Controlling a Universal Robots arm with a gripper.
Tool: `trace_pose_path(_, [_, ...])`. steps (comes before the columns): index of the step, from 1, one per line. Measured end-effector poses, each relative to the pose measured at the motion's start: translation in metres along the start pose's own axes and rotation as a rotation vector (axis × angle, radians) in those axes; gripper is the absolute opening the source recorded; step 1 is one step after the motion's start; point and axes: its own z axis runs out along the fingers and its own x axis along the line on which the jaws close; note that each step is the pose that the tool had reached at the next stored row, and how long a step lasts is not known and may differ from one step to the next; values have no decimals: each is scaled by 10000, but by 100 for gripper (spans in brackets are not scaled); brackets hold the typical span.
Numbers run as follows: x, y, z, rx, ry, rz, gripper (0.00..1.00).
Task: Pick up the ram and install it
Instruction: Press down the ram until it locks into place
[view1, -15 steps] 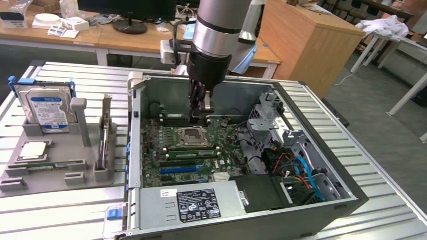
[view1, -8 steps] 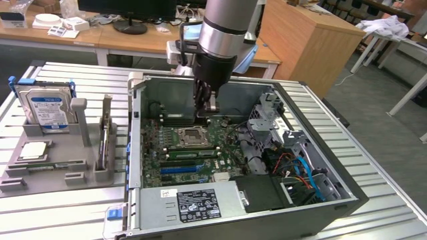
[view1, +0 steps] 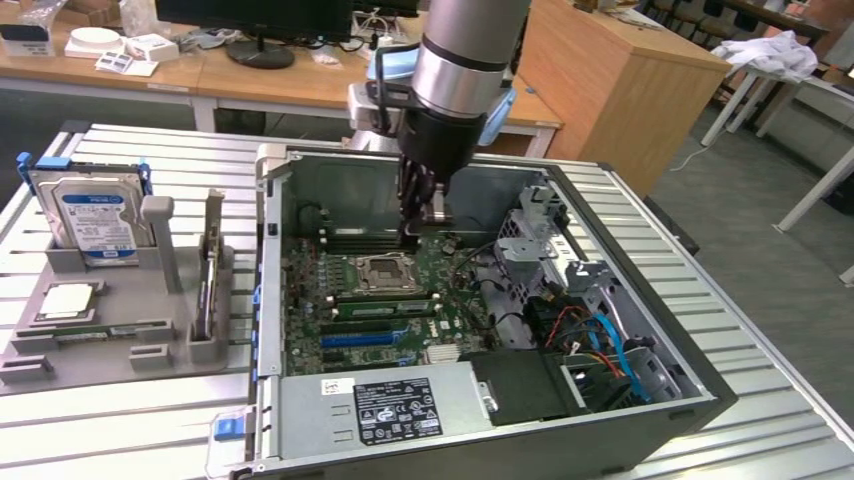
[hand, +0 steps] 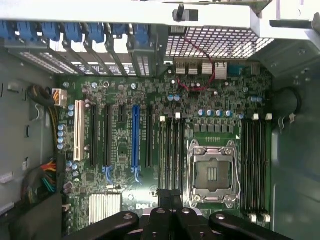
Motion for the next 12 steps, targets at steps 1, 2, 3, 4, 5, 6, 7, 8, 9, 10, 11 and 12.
trace_pose_path(1, [0,-15,0,0,0,0,11])
trace_pose_path(2, [0,-29,0,0,-1,1,11])
trace_pose_path(3, [0,-43,-1,0,-1,1,11])
trace_pose_path(4, [0,-57,-2,0,0,1,11])
trace_pose_path(5, [0,-70,-2,0,0,1,11])
trace_pose_path(6, [0,-85,-2,0,-1,1,11])
trace_pose_path(7, [0,-97,-3,0,-1,0,11])
trace_pose_path(8, [1,-105,-3,1,0,0,11])
trace_pose_path(9, [0,-109,-3,0,0,0,11])
trace_pose_path(10, [0,-109,-3,0,-1,2,11])
trace_pose_path(11, [0,-109,-3,1,-1,2,11])
trace_pose_path(12, [0,-110,-3,0,0,1,11])
